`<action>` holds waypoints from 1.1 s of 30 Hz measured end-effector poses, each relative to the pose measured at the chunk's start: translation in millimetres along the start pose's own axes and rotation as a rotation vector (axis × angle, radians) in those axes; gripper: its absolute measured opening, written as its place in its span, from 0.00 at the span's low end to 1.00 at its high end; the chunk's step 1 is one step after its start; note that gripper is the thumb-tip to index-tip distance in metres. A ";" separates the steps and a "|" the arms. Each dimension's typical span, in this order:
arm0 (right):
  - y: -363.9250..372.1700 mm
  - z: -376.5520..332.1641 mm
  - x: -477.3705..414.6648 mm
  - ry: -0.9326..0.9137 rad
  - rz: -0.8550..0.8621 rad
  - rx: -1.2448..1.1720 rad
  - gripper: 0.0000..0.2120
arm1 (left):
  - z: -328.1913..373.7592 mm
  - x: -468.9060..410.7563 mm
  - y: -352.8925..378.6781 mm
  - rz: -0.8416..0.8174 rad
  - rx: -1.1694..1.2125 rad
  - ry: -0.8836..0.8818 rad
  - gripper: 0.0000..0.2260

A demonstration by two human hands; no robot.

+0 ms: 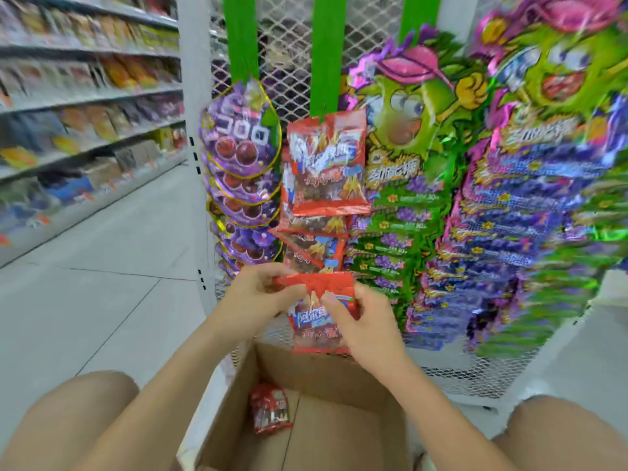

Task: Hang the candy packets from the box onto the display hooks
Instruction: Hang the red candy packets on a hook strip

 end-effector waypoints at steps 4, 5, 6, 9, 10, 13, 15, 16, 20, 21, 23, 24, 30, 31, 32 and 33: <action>-36.5 -49.4 -18.4 -0.137 0.165 0.024 0.08 | 77.9 -22.2 7.1 0.168 -0.090 0.288 0.11; -45.0 -59.3 -24.6 -0.160 0.202 0.018 0.11 | 99.9 -28.4 8.9 0.214 -0.148 0.357 0.14; -54.2 -69.1 -29.6 -0.175 0.237 0.020 0.12 | 120.1 -35.0 10.7 0.257 -0.211 0.420 0.16; -80.9 -101.8 -48.7 -0.231 0.317 0.085 0.10 | 172.0 -63.9 17.8 0.318 -0.326 0.522 0.18; -90.2 -114.4 -55.5 -0.240 0.355 0.097 0.10 | 184.9 -75.1 20.3 0.325 -0.369 0.514 0.19; -115.8 -146.1 -80.7 -0.274 0.512 0.176 0.08 | 211.1 -106.2 26.6 0.322 -0.408 0.449 0.20; -128.0 -161.9 -99.6 -0.294 0.595 0.234 0.07 | 219.0 -122.3 25.8 0.310 -0.375 0.394 0.16; -132.6 -168.5 -108.7 -0.297 0.619 0.276 0.07 | 220.2 -131.0 23.2 0.308 -0.327 0.367 0.12; -138.2 -189.9 -136.2 -0.352 0.586 0.346 0.07 | 231.9 -141.0 16.1 0.260 -0.124 0.298 0.10; -138.2 -194.4 -141.5 -0.350 0.575 0.340 0.08 | 235.7 -139.2 15.5 0.262 -0.092 0.281 0.11; -133.5 -199.4 -156.1 -0.315 0.553 0.300 0.09 | 240.6 -137.4 14.0 0.257 -0.004 0.214 0.12; -130.5 -201.2 -163.4 -0.288 0.544 0.265 0.10 | 241.5 -136.5 13.2 0.257 0.039 0.176 0.13; -123.1 -209.5 -178.6 -0.151 0.481 0.133 0.09 | 248.7 -128.8 10.6 0.214 0.077 0.134 0.17; -122.0 -209.4 -177.4 -0.137 0.470 0.139 0.09 | 248.5 -129.6 10.2 0.219 0.079 0.142 0.16; -120.8 -209.6 -176.2 -0.128 0.465 0.144 0.10 | 248.8 -129.0 10.1 0.229 0.078 0.145 0.16; -119.0 -208.4 -175.9 -0.124 0.467 0.139 0.11 | 248.1 -128.9 10.1 0.236 0.087 0.141 0.16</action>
Point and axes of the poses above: each hand's wrist, its own x-axis away from the middle knuckle, its own y-axis out of the palm, z = x × y, the point moved 3 cm from there along -x, towards the middle knuckle, and after that the axes turned 13 degrees about x, right-handed, at the moved point
